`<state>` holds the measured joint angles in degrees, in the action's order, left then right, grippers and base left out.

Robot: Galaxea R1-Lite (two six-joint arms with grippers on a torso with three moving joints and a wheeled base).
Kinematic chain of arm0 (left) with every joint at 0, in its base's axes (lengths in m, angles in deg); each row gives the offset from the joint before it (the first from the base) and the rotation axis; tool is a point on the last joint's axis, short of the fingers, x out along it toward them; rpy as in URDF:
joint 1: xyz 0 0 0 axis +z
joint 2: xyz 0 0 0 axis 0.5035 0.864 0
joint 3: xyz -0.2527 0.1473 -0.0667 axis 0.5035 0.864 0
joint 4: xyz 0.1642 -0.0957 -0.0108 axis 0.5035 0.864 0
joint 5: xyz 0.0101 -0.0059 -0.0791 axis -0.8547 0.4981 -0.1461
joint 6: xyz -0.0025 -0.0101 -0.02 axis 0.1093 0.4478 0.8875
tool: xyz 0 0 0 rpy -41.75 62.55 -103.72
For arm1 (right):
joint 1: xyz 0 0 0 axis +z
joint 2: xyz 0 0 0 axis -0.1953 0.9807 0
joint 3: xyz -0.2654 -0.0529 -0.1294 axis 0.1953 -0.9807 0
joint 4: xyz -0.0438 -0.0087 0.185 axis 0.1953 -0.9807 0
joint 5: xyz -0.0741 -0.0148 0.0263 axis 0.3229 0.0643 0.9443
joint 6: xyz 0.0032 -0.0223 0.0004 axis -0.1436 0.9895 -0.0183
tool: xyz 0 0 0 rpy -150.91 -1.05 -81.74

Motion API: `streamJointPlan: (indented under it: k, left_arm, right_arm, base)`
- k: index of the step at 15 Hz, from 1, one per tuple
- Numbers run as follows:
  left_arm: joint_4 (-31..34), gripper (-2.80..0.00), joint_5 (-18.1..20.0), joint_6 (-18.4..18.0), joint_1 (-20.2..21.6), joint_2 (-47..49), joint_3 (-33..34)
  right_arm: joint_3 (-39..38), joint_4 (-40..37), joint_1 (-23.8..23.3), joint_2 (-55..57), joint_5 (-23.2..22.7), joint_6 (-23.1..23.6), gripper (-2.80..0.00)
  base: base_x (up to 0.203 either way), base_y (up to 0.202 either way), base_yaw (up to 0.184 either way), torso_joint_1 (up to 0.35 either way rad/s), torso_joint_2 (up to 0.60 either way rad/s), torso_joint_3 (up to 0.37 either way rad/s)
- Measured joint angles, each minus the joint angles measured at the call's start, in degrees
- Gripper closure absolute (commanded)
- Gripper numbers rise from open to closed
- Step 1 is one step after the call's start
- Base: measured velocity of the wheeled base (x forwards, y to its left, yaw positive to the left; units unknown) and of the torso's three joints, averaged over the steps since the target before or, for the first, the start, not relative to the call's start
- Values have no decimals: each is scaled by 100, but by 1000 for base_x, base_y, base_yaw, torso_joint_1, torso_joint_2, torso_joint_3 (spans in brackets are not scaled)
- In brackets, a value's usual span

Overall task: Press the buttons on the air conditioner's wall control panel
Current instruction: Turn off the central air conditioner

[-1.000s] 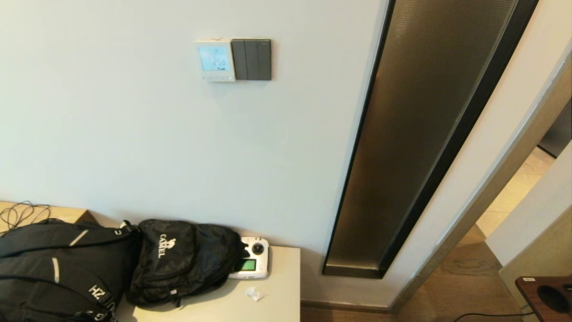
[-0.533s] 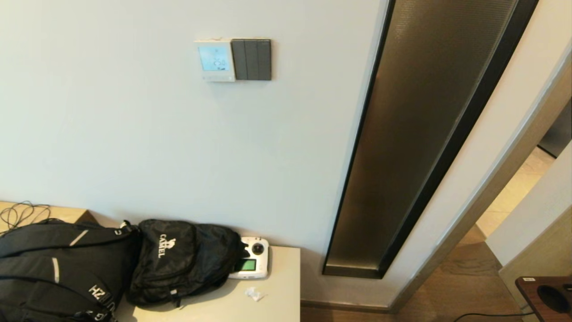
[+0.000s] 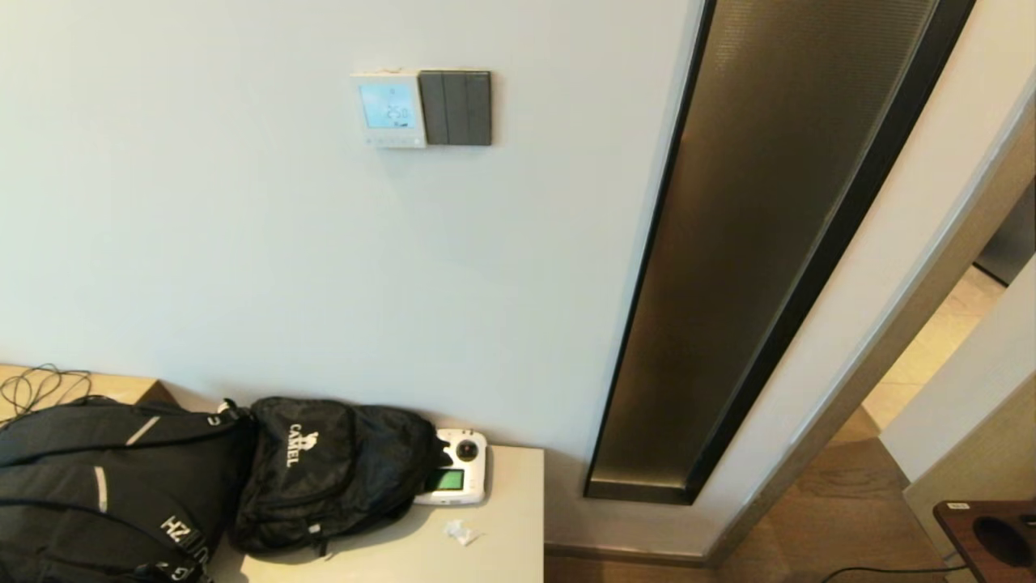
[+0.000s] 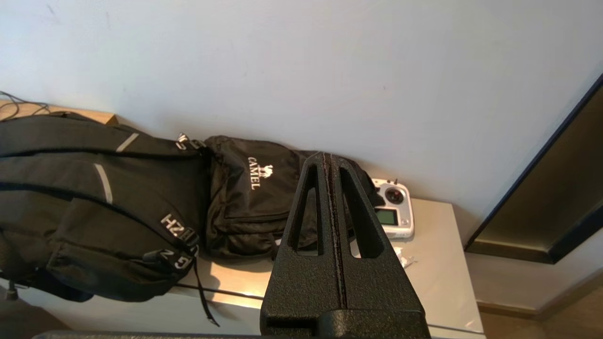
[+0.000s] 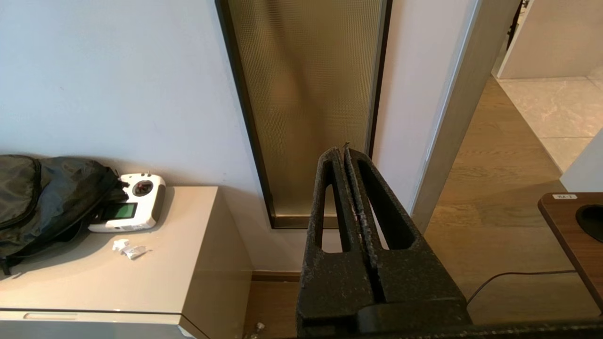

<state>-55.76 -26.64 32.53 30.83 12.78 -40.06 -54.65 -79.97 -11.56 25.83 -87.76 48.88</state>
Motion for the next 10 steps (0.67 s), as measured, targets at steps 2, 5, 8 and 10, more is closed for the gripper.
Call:
streamJointPlan:
  k: [2, 5, 8, 10]
  left_arm:
    - [0, 0, 1, 0, 0, 0, 0]
    - [2, 0, 1, 5, 0, 0, -4]
    - [2, 0, 0, 2, 0, 0, -4]
    - [6, 0, 0, 2, 0, 0, -4]
  right_arm:
    - [0, 0, 0, 0, 0, 0, 0]
    - [0, 0, 7, 0, 0, 0, 0]
    - [0, -1, 0, 0, 0, 0, 0]
    - [0, 0, 0, 0, 0, 0, 0]
  base:
    - [0, 0, 0, 0, 0, 0]
    - [0, 0, 0, 0, 0, 0]
    - [0, 0, 0, 0, 0, 0]
    - [0, 0, 0, 0, 0, 0]
